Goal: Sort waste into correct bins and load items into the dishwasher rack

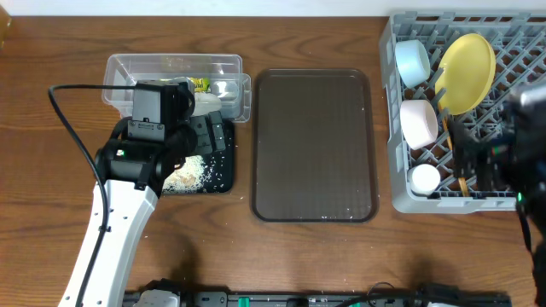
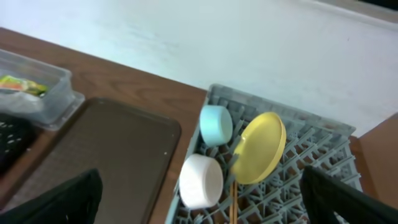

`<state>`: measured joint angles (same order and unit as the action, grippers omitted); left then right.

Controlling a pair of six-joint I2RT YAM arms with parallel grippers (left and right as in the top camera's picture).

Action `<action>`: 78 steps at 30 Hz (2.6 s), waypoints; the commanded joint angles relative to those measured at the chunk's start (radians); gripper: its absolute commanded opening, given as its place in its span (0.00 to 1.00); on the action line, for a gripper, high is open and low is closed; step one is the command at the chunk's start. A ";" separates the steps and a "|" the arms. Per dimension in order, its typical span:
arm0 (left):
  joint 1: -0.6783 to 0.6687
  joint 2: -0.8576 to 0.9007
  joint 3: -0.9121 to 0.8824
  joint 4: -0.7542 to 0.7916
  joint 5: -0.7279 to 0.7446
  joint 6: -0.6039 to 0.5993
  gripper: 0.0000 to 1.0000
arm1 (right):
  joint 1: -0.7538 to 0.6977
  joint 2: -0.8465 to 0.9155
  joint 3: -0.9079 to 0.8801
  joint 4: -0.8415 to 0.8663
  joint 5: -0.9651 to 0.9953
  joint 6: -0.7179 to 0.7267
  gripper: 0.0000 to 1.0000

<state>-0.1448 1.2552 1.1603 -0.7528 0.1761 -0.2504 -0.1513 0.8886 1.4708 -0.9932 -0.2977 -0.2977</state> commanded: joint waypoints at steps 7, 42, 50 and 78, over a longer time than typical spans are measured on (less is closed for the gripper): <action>0.004 0.006 0.008 -0.002 -0.009 0.010 0.93 | 0.089 -0.099 -0.003 -0.010 0.026 0.009 0.99; 0.004 0.006 0.008 -0.002 -0.009 0.010 0.93 | 0.167 -0.873 -1.466 1.061 0.055 0.073 0.99; 0.004 0.006 0.008 -0.002 -0.009 0.010 0.93 | 0.167 -0.884 -1.466 1.016 0.054 0.073 0.99; 0.004 -0.104 -0.030 -0.010 -0.085 0.028 0.93 | 0.167 -0.878 -1.465 0.940 0.055 0.073 0.99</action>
<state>-0.1448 1.2377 1.1542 -0.7593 0.1593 -0.2459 0.0059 0.0128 0.0067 -0.0479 -0.2504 -0.2379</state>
